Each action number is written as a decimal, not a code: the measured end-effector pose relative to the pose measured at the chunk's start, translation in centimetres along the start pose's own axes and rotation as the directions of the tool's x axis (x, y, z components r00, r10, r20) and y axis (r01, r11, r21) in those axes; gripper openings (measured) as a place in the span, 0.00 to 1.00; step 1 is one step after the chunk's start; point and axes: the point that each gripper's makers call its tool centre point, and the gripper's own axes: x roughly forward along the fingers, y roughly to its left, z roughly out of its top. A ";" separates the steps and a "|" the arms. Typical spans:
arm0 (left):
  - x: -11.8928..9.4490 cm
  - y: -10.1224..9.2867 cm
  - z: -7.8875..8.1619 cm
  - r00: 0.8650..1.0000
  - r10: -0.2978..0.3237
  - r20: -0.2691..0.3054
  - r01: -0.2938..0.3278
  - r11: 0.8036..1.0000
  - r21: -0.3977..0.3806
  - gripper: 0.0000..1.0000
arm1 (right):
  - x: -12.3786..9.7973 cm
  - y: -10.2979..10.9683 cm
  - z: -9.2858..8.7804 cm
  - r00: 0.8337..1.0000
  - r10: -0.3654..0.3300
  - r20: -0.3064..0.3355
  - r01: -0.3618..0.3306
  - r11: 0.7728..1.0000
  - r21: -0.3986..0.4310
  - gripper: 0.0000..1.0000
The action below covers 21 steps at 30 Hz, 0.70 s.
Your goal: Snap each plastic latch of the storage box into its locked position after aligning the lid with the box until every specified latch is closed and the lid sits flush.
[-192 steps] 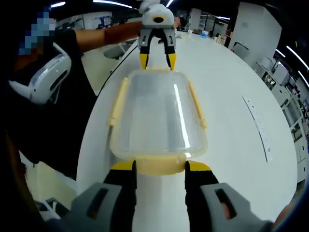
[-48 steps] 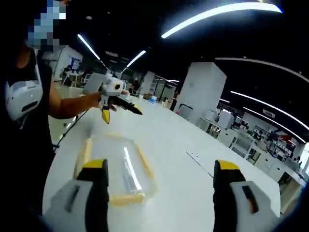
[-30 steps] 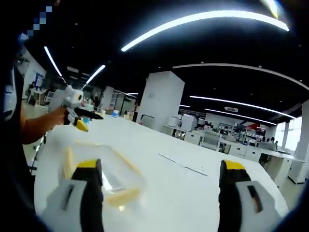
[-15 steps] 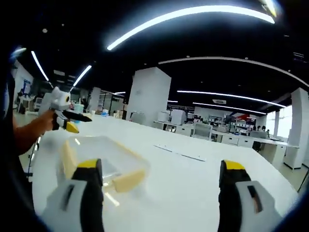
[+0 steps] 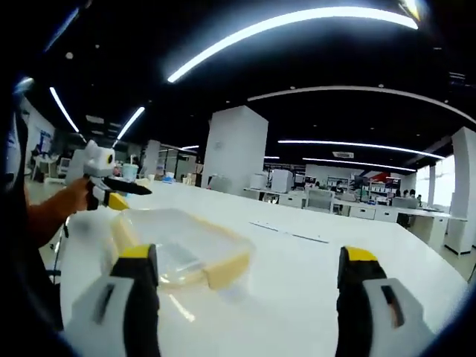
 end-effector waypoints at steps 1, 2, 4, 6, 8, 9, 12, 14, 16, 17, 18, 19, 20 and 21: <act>-0.1 -0.1 0.0 1.000 0.000 0.002 0.000 1.000 0.000 1.00 | -0.1 0.1 0.0 1.000 0.002 0.001 -0.002 1.000 0.001 1.00; -0.2 -0.1 0.0 1.000 0.000 0.001 0.000 1.000 -0.001 1.00 | -0.2 0.1 0.0 1.000 0.002 0.002 -0.002 1.000 0.001 1.00; -0.6 -0.2 0.2 1.000 0.000 0.003 0.000 1.000 0.004 1.00 | -0.4 0.4 0.2 1.000 0.008 0.009 -0.008 1.000 0.006 1.00; -0.9 -0.5 0.3 1.000 -0.002 0.006 0.002 1.000 0.005 1.00 | -0.6 0.6 0.2 1.000 0.007 0.007 -0.007 1.000 0.009 1.00; -1.0 -0.5 0.3 1.000 0.001 0.006 -0.001 1.000 0.006 1.00 | -0.8 0.8 0.2 1.000 0.005 0.005 -0.005 1.000 0.003 1.00; -1.1 -0.6 0.2 1.000 0.001 0.004 -0.001 1.000 0.006 1.00 | -0.9 0.8 0.1 1.000 0.004 0.004 -0.004 1.000 0.002 1.00; -1.2 -0.8 0.1 1.000 -0.001 0.000 0.001 1.000 0.006 1.00 | -1.1 1.0 0.0 1.000 0.004 0.000 -0.004 1.000 -0.002 1.00; -1.3 -0.9 0.1 1.000 0.002 0.004 -0.002 1.000 0.003 1.00 | -1.1 1.3 -0.2 1.000 0.011 -0.008 -0.011 1.000 -0.004 0.99; -1.4 -1.0 0.1 1.000 -0.001 0.009 0.001 1.000 0.002 1.00 | -1.2 1.6 -0.4 1.000 0.015 -0.012 -0.015 1.000 0.003 0.98; -1.5 -1.1 0.1 1.000 -0.002 0.010 0.002 1.000 0.002 1.00 | -1.2 1.7 -0.5 1.000 0.016 -0.013 -0.016 1.000 0.005 0.98; -1.5 -1.2 0.0 1.000 -0.004 0.012 0.004 1.000 0.000 1.00 | -1.2 1.8 -0.6 1.000 0.016 -0.014 -0.016 1.000 0.007 0.98; -1.5 -1.4 -0.2 1.000 -0.007 0.014 0.007 1.000 0.002 1.00 | -1.3 1.9 -0.6 1.000 0.017 -0.016 -0.017 1.000 0.007 0.98; -1.5 -1.5 -0.3 1.000 -0.007 0.013 0.007 1.000 0.003 1.00 | -1.3 2.0 -0.7 1.000 0.020 -0.018 -0.020 1.000 0.008 0.98; -1.5 -1.5 -0.4 1.000 -0.007 0.013 0.007 1.000 0.004 1.00 | -1.3 2.2 -0.7 1.000 0.021 -0.018 -0.021 1.000 0.008 0.98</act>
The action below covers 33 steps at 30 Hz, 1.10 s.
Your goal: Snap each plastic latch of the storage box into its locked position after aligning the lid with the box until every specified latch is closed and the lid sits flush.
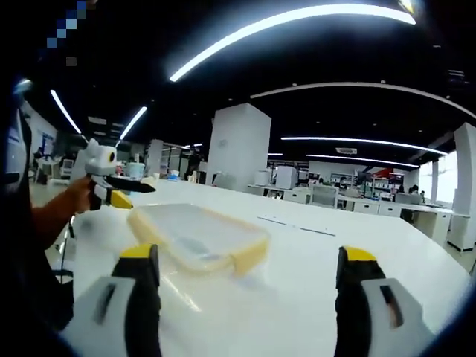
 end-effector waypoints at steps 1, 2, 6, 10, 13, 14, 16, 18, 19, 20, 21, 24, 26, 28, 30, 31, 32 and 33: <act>0.0 -0.1 0.0 1.000 -0.003 0.002 0.003 1.000 -0.002 1.00 | 0.0 0.1 0.0 1.000 0.001 0.000 -0.001 1.000 -0.001 0.97; 0.0 -0.2 -0.2 1.000 -0.009 -0.001 0.009 1.000 -0.003 1.00 | -0.1 0.2 -0.1 1.000 0.000 -0.002 0.000 1.000 -0.005 0.97; 0.0 -1.0 -0.2 1.000 -0.025 0.006 0.025 1.000 0.011 1.00 | -0.4 0.4 -0.4 1.000 -0.007 -0.010 0.007 0.999 -0.047 0.97; -0.1 -1.6 -0.6 1.000 -0.021 -0.005 0.021 0.999 0.033 1.00 | -0.7 0.6 -0.7 1.000 -0.010 -0.012 0.010 0.999 -0.044 0.95; 0.0 -1.8 -0.6 1.000 -0.013 0.010 0.013 0.999 0.049 1.00 | -0.7 0.7 -1.0 1.000 -0.010 -0.015 0.009 0.999 -0.049 0.94; 0.0 -1.9 -0.6 1.000 -0.014 0.012 0.014 0.999 0.051 1.00 | -0.6 0.7 -1.0 1.000 -0.009 -0.016 0.008 0.999 -0.051 0.94; 0.2 -2.2 -0.8 1.000 -0.010 0.009 0.010 0.998 0.065 1.00 | -0.5 0.8 -1.2 1.000 -0.005 -0.021 0.004 0.998 -0.055 0.94; 0.4 -2.5 -0.8 1.000 -0.014 0.004 0.014 0.997 0.080 1.00 | -0.5 1.0 -1.3 1.000 0.004 -0.026 -0.005 0.998 -0.061 0.93; 0.4 -2.5 -0.8 1.000 -0.016 0.004 0.016 0.997 0.081 1.00 | -0.4 1.3 -1.5 0.999 0.019 -0.038 -0.021 0.998 -0.064 0.92; 0.4 -2.8 -0.6 1.000 -0.028 0.012 0.027 0.996 0.083 1.00 | -0.3 1.4 -1.7 0.999 0.025 -0.045 -0.028 0.997 -0.065 0.92; 0.5 -3.0 -0.6 0.999 -0.037 0.014 0.036 0.996 0.082 1.00 | -0.1 1.5 -2.0 0.998 0.029 -0.054 -0.033 0.997 -0.069 0.92; 1.1 -3.6 -1.0 0.998 -0.057 -0.005 0.057 0.994 0.090 1.00 | 0.1 1.8 -2.3 0.997 0.040 -0.067 -0.045 0.996 -0.075 0.92; 1.4 -4.2 -1.2 0.997 -0.083 -0.010 0.083 0.993 0.089 0.97 | 0.2 1.8 -2.2 0.997 0.042 -0.067 -0.047 0.995 -0.086 0.91; 1.7 -4.5 -1.3 0.995 -0.096 -0.013 0.097 0.992 0.086 0.95 | 0.4 1.8 -2.2 0.996 0.050 -0.072 -0.056 0.994 -0.091 0.89; 2.0 -4.6 -1.5 0.995 -0.100 -0.021 0.102 0.989 0.103 0.95 | 0.6 1.9 -2.1 0.996 0.056 -0.075 -0.064 0.992 -0.105 0.88; 2.1 -4.7 -1.5 0.994 -0.101 -0.026 0.104 0.988 0.110 0.94 | 0.7 1.9 -2.1 0.995 0.057 -0.077 -0.065 0.992 -0.111 0.88; 2.2 -4.8 -1.5 0.994 -0.104 -0.030 0.107 0.988 0.114 0.94 | 0.7 1.9 -2.1 0.995 0.057 -0.078 -0.066 0.991 -0.116 0.88; 2.3 -5.0 -1.5 0.993 -0.111 -0.031 0.114 0.987 0.117 0.94 | 0.8 2.0 -2.0 0.995 0.060 -0.080 -0.069 0.990 -0.122 0.88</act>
